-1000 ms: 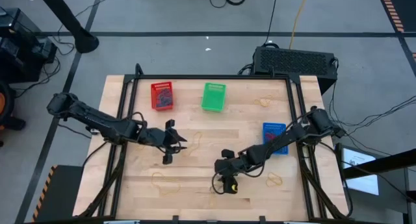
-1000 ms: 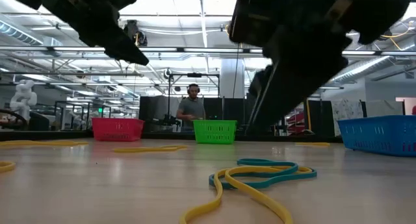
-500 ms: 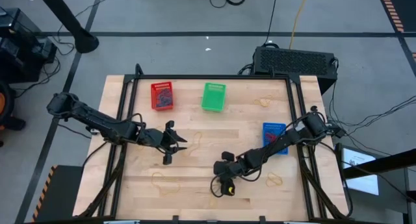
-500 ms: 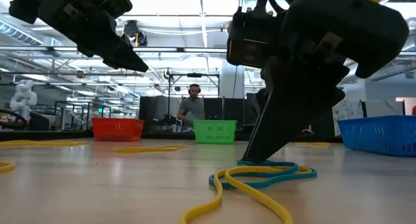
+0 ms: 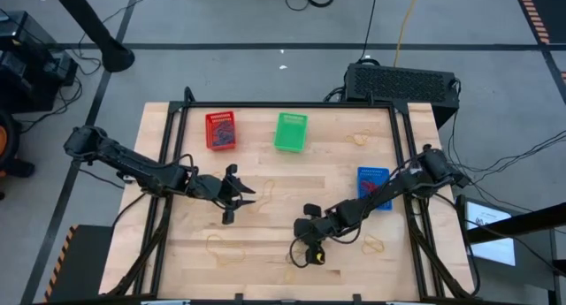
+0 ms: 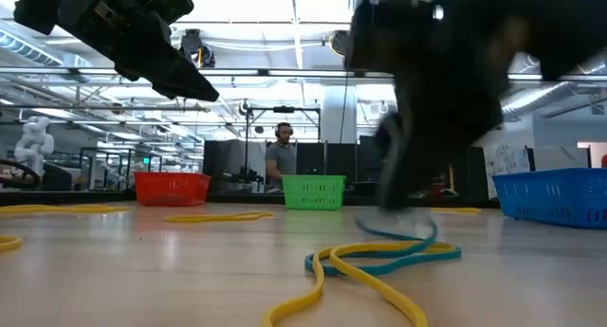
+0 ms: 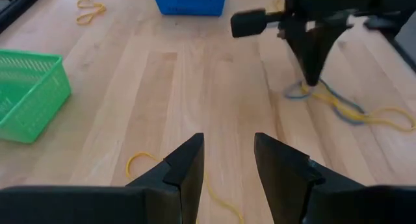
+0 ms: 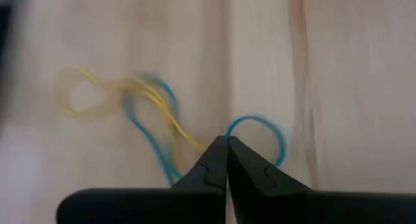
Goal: Sort rubber bands into baskets
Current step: Put the blue rubber band into the red bin
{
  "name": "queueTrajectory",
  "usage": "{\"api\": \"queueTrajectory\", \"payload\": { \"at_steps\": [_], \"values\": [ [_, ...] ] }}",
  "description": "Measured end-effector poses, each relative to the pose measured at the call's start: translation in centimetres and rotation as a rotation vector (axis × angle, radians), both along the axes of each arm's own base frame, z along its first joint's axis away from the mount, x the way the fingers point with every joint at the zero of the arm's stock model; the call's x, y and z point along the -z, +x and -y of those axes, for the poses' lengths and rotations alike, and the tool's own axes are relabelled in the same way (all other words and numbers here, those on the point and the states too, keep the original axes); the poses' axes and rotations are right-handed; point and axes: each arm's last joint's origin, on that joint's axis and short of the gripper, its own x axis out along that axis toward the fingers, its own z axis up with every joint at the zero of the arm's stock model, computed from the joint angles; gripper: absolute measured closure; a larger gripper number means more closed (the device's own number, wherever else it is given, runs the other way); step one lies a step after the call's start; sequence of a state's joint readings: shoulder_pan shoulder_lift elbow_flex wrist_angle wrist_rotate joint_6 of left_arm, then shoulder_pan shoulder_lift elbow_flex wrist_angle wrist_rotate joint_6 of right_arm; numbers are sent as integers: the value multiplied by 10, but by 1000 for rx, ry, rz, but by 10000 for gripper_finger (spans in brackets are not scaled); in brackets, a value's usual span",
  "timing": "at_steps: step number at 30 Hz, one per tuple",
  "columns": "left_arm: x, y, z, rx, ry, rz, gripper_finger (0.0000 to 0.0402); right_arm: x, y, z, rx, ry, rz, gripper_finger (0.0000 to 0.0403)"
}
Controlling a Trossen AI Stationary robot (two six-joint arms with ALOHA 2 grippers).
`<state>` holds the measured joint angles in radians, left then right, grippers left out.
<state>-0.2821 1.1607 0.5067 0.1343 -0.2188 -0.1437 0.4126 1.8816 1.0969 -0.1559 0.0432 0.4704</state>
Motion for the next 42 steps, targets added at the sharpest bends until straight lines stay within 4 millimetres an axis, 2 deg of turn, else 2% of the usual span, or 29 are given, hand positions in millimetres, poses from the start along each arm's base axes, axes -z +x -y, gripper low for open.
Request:
{"api": "queueTrajectory", "payload": {
  "at_steps": [5,9,16,22,31,42],
  "values": [
    [6,7,2,0,-31,104,258,-33,-1,4,-9,-60,144,402],
    [19,19,5,10,-23,146,258,-59,-1,5,-34,-81,286,402],
    [38,39,13,77,-5,260,258,-90,2,5,-109,-107,516,403],
    [38,45,18,213,-37,367,258,-94,3,6,-134,-142,552,403],
    [38,45,19,233,-41,364,258,-97,8,14,-106,-139,586,403],
    [38,43,24,432,-80,362,258,-100,11,24,-88,-161,599,402]
  ]
}}
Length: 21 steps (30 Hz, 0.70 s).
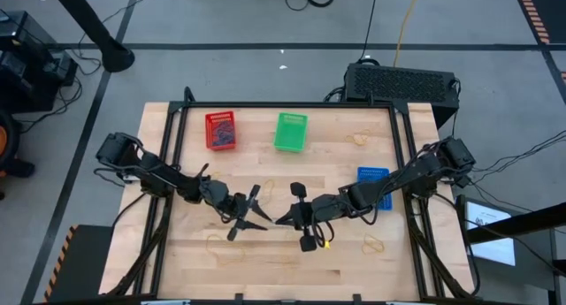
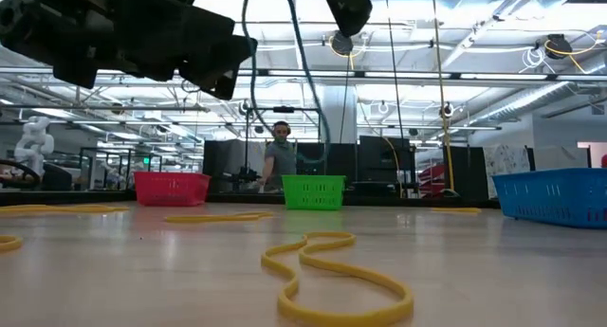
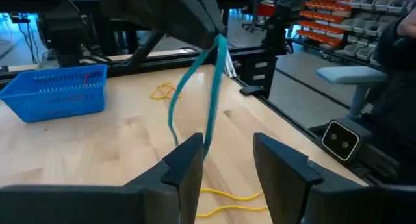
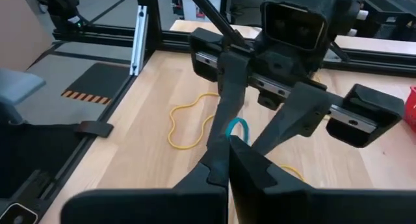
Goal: Sort rubber bands into baskets
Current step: Put the blue rubber band into the red bin
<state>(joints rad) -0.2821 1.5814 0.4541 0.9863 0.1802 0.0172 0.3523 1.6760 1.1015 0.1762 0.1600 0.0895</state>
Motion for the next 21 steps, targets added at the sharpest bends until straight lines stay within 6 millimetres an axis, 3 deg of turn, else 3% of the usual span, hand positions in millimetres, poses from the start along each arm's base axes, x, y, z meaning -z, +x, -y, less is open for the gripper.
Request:
{"api": "queueTrajectory", "payload": {
  "at_steps": [15,21],
  "values": [
    [-3,2,-2,-82,-7,28,259,0,1,2,5,0,0,402],
    [-3,2,-2,-85,-9,33,290,0,2,7,19,1,0,402]
  ]
}}
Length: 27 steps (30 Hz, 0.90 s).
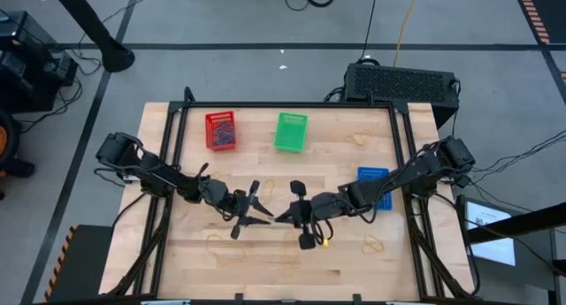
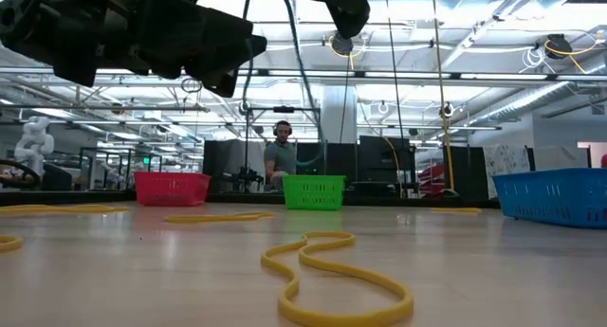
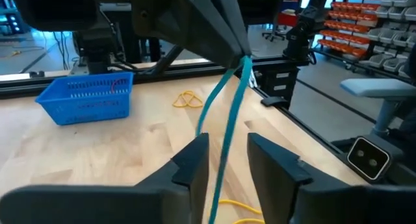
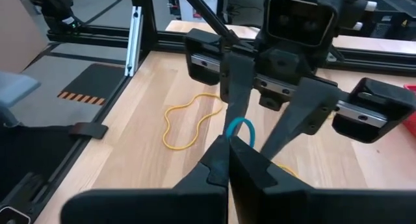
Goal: Sort rubber bands into baskets
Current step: Put the blue rubber band into the red bin
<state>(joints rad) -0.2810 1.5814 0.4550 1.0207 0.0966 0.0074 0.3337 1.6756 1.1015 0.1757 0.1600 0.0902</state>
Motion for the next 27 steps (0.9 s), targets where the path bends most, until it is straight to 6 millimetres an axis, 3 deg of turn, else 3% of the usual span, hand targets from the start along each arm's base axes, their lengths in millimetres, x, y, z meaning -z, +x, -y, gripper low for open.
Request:
{"api": "queueTrajectory", "payload": {
  "at_steps": [6,11,15,21,27],
  "values": [
    [0,0,-1,-32,3,2,331,0,1,4,12,1,-1,403],
    [1,0,-1,-35,9,-8,390,2,1,4,13,-5,-18,403],
    [0,0,-3,-40,8,-7,394,2,0,5,14,-8,-28,396],
    [-13,-4,-14,-79,10,-28,398,7,-2,8,82,-93,-67,339],
    [-35,-28,-37,-230,36,-167,399,21,-9,20,206,-243,-216,275]
  ]
}}
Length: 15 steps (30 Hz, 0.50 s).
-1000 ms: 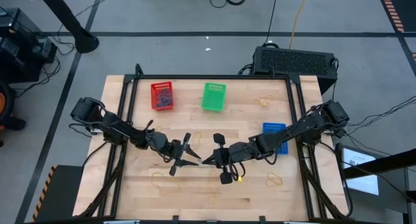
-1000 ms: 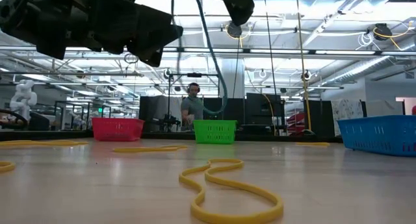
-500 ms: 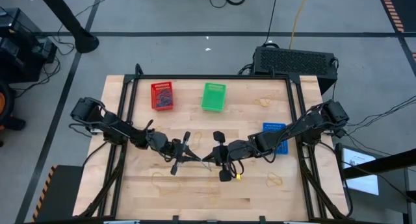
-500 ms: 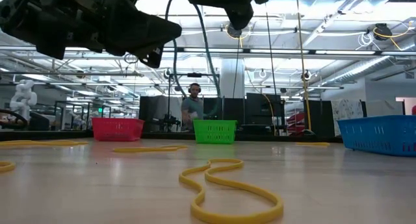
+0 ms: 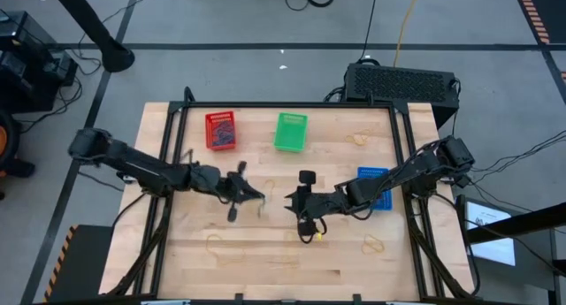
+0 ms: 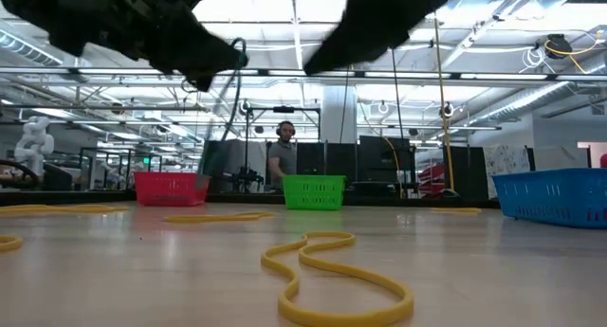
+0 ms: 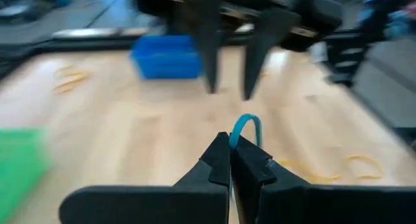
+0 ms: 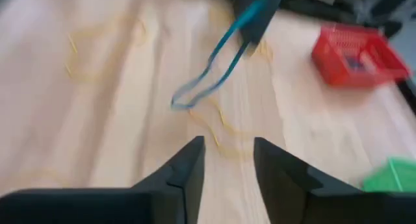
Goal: Sort rubber bands into baskets
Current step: Put the blue rubber band into the red bin
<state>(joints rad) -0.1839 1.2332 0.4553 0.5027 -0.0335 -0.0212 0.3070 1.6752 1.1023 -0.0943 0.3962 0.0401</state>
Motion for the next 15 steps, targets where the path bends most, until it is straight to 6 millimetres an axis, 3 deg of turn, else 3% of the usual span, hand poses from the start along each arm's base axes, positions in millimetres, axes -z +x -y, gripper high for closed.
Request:
{"api": "queueTrajectory", "payload": {
  "at_steps": [5,10,15],
  "values": [
    [-28,-29,-24,-210,45,-34,399,8,-1,9,47,8,-76,253],
    [-66,-53,-44,-395,59,49,400,9,-2,10,55,16,-88,250],
    [-85,-71,-63,-582,101,102,400,9,-2,10,54,16,-88,250]
  ]
}}
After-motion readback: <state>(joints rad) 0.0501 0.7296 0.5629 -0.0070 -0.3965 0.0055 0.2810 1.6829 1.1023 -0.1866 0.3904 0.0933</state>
